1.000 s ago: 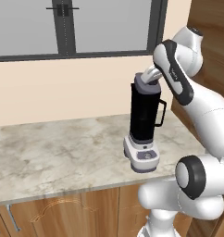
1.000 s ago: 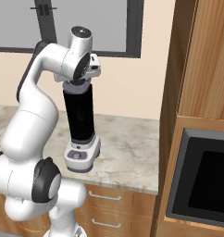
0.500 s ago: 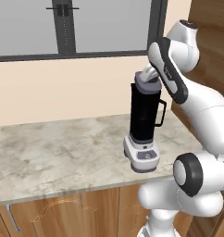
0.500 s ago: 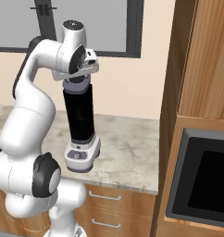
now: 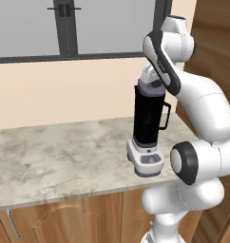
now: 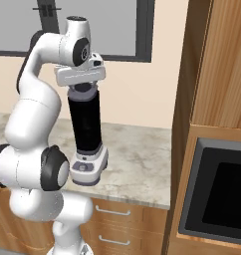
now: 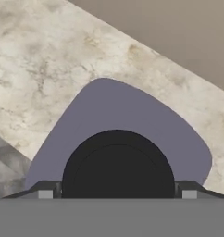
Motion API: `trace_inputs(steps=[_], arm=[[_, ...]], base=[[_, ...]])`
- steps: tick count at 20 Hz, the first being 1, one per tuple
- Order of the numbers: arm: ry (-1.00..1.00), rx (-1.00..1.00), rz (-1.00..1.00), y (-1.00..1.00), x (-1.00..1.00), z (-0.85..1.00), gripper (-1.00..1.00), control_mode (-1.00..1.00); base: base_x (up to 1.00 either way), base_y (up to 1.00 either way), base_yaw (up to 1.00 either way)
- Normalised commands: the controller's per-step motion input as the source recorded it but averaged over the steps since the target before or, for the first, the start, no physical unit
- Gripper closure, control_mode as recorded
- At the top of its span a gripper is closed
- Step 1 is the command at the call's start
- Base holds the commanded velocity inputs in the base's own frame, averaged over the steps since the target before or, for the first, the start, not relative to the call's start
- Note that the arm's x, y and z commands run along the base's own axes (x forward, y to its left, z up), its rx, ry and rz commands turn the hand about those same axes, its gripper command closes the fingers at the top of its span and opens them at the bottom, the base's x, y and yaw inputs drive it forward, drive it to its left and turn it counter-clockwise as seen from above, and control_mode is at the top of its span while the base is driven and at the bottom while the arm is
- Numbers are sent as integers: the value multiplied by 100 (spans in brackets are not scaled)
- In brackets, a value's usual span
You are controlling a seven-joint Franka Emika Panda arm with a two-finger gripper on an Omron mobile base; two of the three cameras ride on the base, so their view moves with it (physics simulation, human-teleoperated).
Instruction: Close the lid blender by securely placing the lid on top.
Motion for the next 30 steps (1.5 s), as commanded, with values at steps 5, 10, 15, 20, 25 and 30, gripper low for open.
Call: trace_inputs(steps=[5, 10, 15, 20, 25, 30], arm=[[26, 0, 0, 3, 0, 0, 100, -100], [9, -12, 0, 28, -6, -57, 100, -100], [-4, -13, 0, 37, -16, -62, 100, -100], [-13, 0, 0, 16, -12, -34, -100, -100], [-9, 0, 0, 3, -14, 1, -100, -100], [-4, 0, 0, 0, -31, 5, -100, -100]], base=[[0, 0, 0], [0, 0, 0], [0, 0, 0], [0, 0, 0], [0, 0, 0], [0, 0, 0]])
